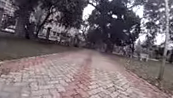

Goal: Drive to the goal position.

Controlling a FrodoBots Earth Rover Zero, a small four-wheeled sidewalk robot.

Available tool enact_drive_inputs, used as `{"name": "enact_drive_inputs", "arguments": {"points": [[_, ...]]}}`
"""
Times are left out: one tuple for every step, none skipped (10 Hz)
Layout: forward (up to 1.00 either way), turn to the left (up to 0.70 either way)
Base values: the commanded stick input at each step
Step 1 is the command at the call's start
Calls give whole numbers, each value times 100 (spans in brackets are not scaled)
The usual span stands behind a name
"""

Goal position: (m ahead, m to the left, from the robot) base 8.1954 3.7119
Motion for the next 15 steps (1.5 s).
{"name": "enact_drive_inputs", "arguments": {"points": [[70,-27],[70,-29],[70,-29],[70,-14],[70,0],[70,0],[70,0],[70,0],[70,0],[70,0],[70,0],[70,0],[70,0],[70,0],[70,0]]}}
